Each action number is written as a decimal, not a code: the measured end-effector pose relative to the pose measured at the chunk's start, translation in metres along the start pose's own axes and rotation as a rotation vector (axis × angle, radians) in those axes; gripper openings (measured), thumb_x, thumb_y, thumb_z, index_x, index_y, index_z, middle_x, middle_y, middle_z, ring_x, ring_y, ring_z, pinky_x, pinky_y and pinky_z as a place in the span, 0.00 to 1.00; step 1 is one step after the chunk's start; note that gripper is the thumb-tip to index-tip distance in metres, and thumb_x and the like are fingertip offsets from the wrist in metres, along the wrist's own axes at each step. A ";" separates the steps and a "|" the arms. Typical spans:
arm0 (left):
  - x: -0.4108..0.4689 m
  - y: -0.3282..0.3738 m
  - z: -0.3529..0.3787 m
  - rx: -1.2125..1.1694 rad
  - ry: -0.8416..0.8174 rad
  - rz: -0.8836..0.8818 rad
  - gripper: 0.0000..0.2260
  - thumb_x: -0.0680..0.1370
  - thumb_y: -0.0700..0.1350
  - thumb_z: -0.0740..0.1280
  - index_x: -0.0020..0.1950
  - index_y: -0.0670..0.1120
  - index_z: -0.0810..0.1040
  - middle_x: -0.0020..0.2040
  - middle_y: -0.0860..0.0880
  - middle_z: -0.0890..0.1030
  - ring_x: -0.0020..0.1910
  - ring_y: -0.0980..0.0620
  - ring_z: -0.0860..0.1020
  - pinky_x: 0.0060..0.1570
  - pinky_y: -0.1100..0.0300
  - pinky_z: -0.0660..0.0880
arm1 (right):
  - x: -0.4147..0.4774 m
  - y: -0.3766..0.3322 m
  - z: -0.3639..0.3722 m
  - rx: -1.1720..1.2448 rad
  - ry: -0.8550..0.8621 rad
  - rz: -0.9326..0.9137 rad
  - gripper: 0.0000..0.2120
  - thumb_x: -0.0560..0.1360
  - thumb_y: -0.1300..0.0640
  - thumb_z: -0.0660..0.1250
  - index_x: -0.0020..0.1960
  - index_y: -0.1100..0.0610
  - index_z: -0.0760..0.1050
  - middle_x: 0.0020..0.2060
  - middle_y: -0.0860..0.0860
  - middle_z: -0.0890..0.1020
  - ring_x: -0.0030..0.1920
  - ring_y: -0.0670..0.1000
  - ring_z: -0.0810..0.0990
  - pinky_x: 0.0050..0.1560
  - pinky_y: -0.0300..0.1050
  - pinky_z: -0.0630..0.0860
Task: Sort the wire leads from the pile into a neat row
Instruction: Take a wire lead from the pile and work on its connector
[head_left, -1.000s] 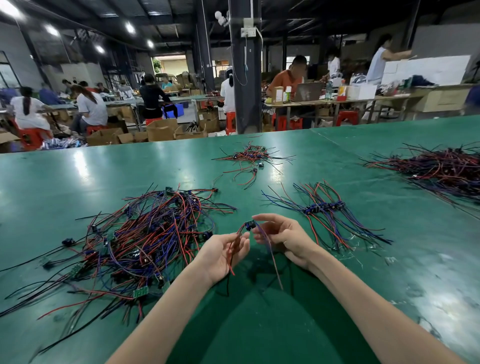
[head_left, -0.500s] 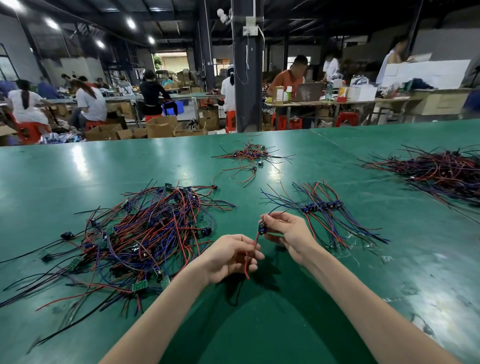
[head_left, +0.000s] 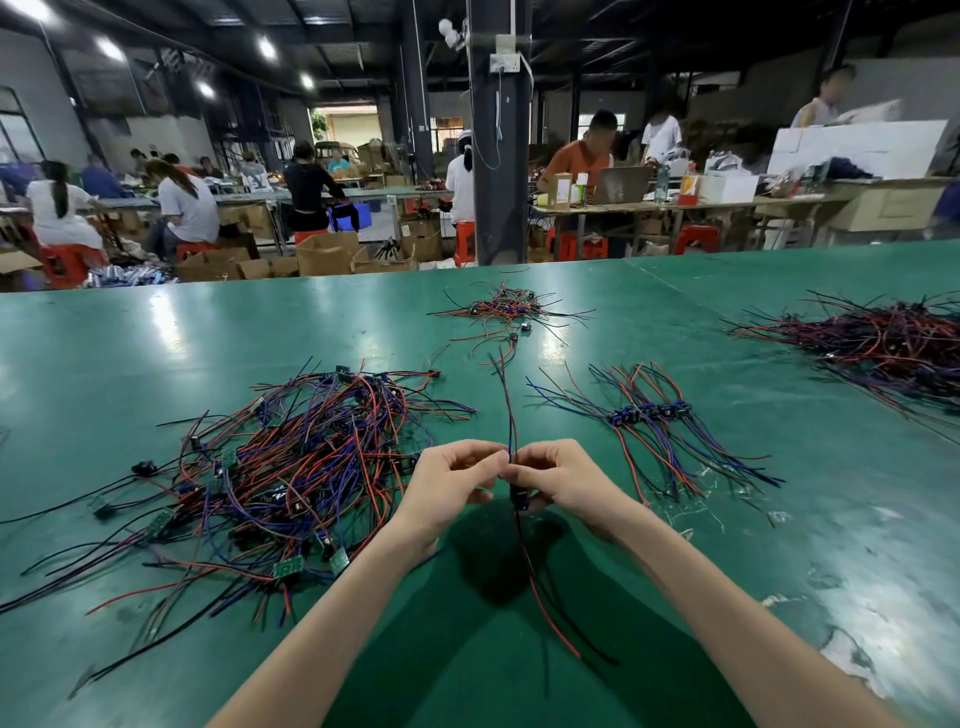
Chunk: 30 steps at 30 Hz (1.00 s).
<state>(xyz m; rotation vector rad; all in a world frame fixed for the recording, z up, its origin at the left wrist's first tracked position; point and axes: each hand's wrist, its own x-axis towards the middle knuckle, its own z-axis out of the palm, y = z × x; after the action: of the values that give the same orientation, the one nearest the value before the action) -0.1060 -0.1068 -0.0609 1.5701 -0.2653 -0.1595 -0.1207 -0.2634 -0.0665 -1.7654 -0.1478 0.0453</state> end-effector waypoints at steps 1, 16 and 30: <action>0.000 -0.001 -0.001 0.009 -0.007 0.005 0.03 0.75 0.39 0.71 0.45 0.47 0.82 0.33 0.54 0.81 0.33 0.60 0.77 0.34 0.67 0.75 | -0.001 0.000 0.001 0.001 -0.010 0.000 0.07 0.76 0.63 0.68 0.44 0.68 0.77 0.29 0.51 0.76 0.26 0.41 0.75 0.30 0.34 0.74; 0.008 -0.002 -0.010 -0.154 0.078 0.020 0.05 0.75 0.33 0.68 0.41 0.41 0.79 0.33 0.48 0.81 0.34 0.55 0.79 0.35 0.65 0.78 | -0.008 -0.012 0.012 0.293 -0.023 0.177 0.11 0.79 0.58 0.63 0.46 0.64 0.81 0.37 0.57 0.82 0.34 0.48 0.81 0.35 0.44 0.81; 0.008 -0.003 -0.009 -0.095 0.140 0.059 0.04 0.73 0.34 0.70 0.43 0.42 0.79 0.36 0.45 0.80 0.39 0.49 0.77 0.38 0.63 0.78 | -0.012 -0.015 0.012 0.285 -0.105 0.173 0.07 0.74 0.66 0.67 0.40 0.59 0.80 0.32 0.50 0.83 0.36 0.46 0.82 0.39 0.44 0.80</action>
<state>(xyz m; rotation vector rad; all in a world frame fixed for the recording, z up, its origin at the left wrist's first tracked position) -0.0953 -0.1000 -0.0633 1.4697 -0.1912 -0.0151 -0.1355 -0.2499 -0.0547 -1.4876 -0.0602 0.2719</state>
